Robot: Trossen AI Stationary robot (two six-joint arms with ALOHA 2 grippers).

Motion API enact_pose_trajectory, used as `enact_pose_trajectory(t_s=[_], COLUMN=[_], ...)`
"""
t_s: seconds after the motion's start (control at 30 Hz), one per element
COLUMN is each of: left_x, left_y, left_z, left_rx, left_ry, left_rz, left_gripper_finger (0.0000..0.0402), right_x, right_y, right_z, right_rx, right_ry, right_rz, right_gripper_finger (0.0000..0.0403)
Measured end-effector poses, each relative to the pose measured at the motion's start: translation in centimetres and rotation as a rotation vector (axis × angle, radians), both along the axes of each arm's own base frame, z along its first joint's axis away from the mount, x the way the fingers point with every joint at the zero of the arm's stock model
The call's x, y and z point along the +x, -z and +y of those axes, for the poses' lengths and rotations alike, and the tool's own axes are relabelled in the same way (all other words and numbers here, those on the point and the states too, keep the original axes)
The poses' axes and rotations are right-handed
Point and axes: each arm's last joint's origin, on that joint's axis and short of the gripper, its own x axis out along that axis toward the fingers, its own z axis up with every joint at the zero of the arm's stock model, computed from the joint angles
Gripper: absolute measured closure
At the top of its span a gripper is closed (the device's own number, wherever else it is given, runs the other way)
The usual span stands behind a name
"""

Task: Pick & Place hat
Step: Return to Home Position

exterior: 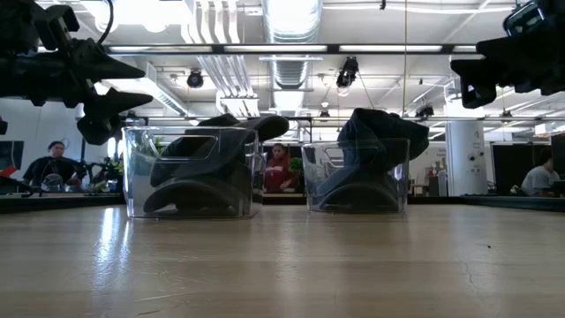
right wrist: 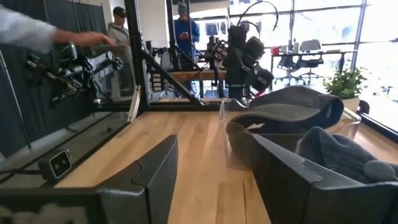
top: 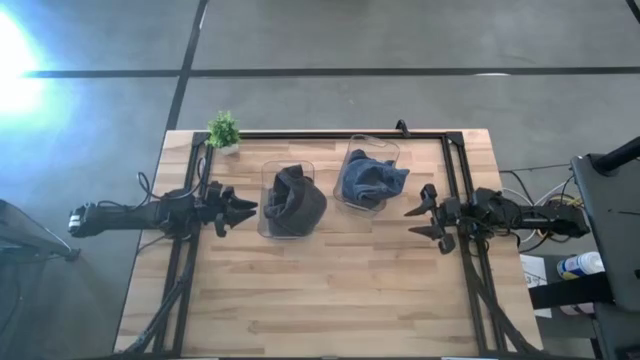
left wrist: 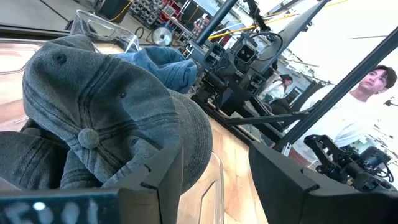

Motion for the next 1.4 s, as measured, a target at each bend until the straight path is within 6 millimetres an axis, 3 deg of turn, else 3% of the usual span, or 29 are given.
enact_pose_trajectory(t_s=[0.33, 0.6, 0.73, 1.4], left_x=[-0.5, -1.0, -1.0, -1.0], left_y=[-0.3, -0.5, -0.4, -0.6], left_z=[0.0, 0.0, -0.1, -0.1], left_rx=[0.02, 0.499, 0.652, 0.541], left_ry=[0.004, 0.018, 0.032, 0.022], left_rz=[-0.037, -0.032, -0.012, -0.037], left_gripper_finger=[0.0226, 0.0226, 0.0226, 0.0226], right_x=[0.0, 0.0, 0.0, 0.0], right_y=[0.0, 0.0, 0.0, 0.0], right_z=[0.0, 0.0, 0.0, 0.0], right_rx=[0.0, 0.0, 0.001, 0.0], right_ry=[0.0, 0.002, 0.003, 0.002], right_rz=[0.004, 0.005, 0.006, 0.005], right_gripper_finger=[0.0211, 0.0211, 0.0211, 0.0211])
